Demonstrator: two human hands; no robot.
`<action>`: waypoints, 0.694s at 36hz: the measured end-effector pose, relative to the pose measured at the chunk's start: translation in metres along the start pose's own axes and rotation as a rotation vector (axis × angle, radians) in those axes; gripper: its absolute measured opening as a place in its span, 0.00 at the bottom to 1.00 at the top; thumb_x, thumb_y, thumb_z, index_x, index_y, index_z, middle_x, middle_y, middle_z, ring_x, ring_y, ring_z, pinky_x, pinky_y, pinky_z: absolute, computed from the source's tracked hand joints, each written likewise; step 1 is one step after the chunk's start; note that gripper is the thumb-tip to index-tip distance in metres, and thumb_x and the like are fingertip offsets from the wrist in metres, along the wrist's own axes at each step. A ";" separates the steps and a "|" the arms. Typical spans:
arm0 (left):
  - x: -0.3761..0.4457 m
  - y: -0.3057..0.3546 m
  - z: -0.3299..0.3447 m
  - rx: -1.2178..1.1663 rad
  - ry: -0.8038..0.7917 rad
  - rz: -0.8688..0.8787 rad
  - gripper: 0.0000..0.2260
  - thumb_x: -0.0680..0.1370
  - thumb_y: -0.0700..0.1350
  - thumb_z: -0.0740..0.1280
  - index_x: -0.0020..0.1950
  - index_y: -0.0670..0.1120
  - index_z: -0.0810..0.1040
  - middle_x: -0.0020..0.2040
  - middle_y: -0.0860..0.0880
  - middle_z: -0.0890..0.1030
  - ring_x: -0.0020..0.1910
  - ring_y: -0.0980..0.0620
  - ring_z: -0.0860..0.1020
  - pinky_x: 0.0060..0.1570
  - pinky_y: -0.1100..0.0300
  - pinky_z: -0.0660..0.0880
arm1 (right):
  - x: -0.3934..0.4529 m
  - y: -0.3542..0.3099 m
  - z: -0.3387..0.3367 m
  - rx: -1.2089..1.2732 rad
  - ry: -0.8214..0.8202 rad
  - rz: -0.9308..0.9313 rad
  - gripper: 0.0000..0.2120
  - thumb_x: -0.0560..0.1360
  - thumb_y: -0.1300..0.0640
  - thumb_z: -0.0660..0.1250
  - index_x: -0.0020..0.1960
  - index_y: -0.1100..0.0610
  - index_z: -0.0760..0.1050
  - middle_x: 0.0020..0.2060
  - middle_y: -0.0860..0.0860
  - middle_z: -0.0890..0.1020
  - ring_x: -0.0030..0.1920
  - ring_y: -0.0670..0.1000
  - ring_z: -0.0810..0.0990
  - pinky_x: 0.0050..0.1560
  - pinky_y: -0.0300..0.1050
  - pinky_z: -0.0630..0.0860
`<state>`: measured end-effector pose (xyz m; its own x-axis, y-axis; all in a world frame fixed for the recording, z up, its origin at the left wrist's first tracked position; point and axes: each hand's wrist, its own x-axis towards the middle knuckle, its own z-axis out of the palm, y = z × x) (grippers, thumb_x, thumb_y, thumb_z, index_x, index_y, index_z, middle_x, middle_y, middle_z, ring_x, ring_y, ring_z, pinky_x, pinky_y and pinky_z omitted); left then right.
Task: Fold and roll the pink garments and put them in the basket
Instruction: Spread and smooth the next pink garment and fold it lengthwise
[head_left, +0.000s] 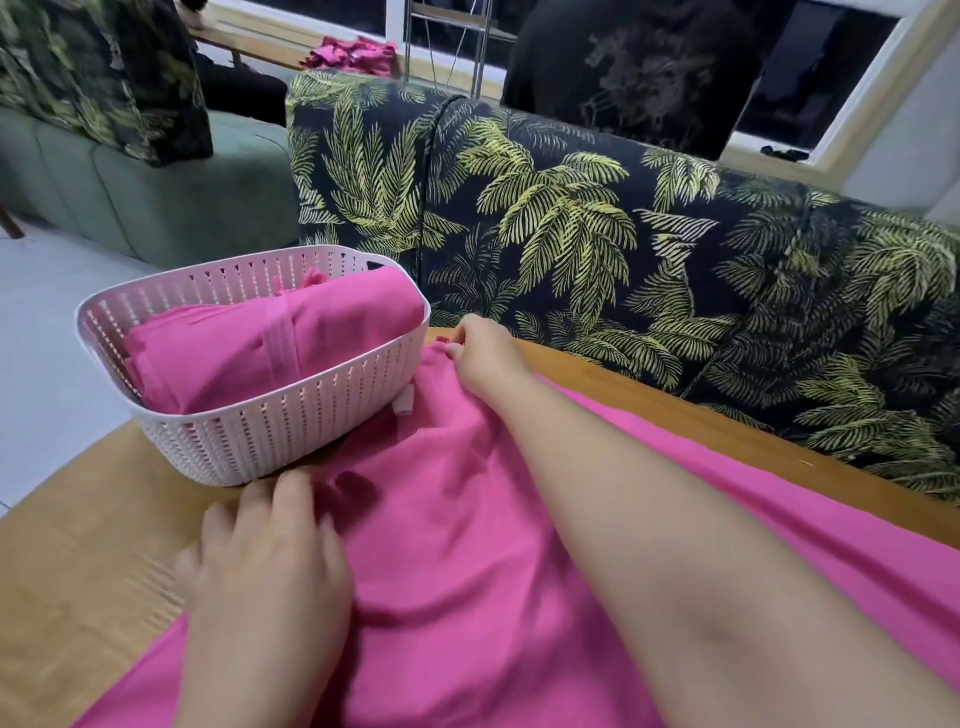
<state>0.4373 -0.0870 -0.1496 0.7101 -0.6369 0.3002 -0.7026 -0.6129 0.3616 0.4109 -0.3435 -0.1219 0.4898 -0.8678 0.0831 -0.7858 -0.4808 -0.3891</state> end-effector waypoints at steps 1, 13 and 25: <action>0.001 -0.002 0.000 0.009 0.000 -0.012 0.14 0.69 0.48 0.58 0.46 0.41 0.77 0.40 0.37 0.78 0.38 0.35 0.76 0.36 0.43 0.72 | 0.001 0.001 0.000 -0.009 0.012 0.016 0.11 0.80 0.53 0.63 0.56 0.60 0.75 0.57 0.58 0.79 0.58 0.59 0.76 0.53 0.49 0.71; 0.016 -0.018 -0.002 -0.094 -0.107 -0.125 0.06 0.73 0.36 0.67 0.49 0.41 0.76 0.44 0.34 0.78 0.44 0.32 0.76 0.43 0.43 0.70 | 0.009 -0.005 0.002 -0.012 0.057 0.179 0.14 0.82 0.62 0.52 0.67 0.63 0.66 0.65 0.58 0.74 0.65 0.59 0.73 0.58 0.50 0.70; 0.013 -0.010 -0.013 -0.234 -0.084 -0.067 0.11 0.74 0.40 0.68 0.47 0.48 0.66 0.38 0.34 0.79 0.43 0.32 0.78 0.40 0.48 0.66 | 0.006 0.004 -0.001 -0.122 0.069 -0.002 0.15 0.79 0.46 0.62 0.58 0.54 0.78 0.57 0.57 0.80 0.62 0.59 0.74 0.59 0.48 0.69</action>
<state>0.4539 -0.0832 -0.1381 0.7412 -0.6413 0.1983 -0.6176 -0.5358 0.5758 0.4100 -0.3505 -0.1224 0.4674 -0.8715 0.1486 -0.8271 -0.4904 -0.2747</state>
